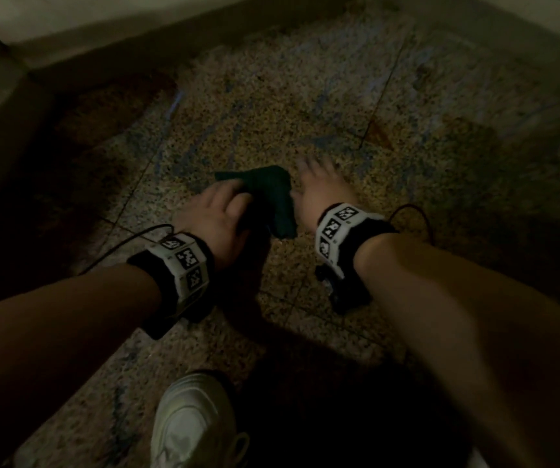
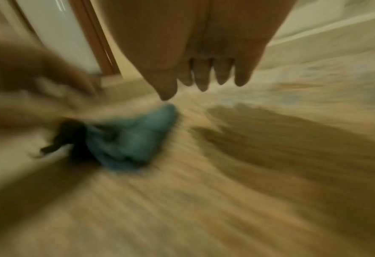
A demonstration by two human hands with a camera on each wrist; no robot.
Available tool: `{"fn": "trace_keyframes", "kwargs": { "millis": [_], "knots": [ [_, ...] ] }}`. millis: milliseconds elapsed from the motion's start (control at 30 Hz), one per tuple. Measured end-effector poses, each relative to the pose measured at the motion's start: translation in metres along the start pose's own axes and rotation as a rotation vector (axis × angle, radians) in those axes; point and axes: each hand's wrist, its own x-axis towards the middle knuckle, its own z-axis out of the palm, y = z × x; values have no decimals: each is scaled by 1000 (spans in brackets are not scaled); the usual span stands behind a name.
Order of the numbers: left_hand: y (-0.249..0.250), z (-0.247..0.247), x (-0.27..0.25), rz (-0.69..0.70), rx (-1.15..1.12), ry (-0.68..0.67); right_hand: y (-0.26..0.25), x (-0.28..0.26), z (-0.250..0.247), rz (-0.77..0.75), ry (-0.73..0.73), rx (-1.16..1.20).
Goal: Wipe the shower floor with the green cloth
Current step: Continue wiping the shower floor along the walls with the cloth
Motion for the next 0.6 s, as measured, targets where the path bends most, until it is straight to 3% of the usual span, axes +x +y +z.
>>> {"fn": "trace_keyframes", "kwargs": {
  "millis": [100,200,433,600],
  "knots": [
    [18,5,21,-39,114,-116,26,-7,13,80,-135,-35],
    [22,3,42,-239,121,-413,28,-15,23,68,-176,-43],
    [26,-3,44,-200,176,-485,24,-16,17,83,-205,-3],
    [26,2,13,-141,203,-540,24,-14,19,64,-198,-25]
  ]
}}
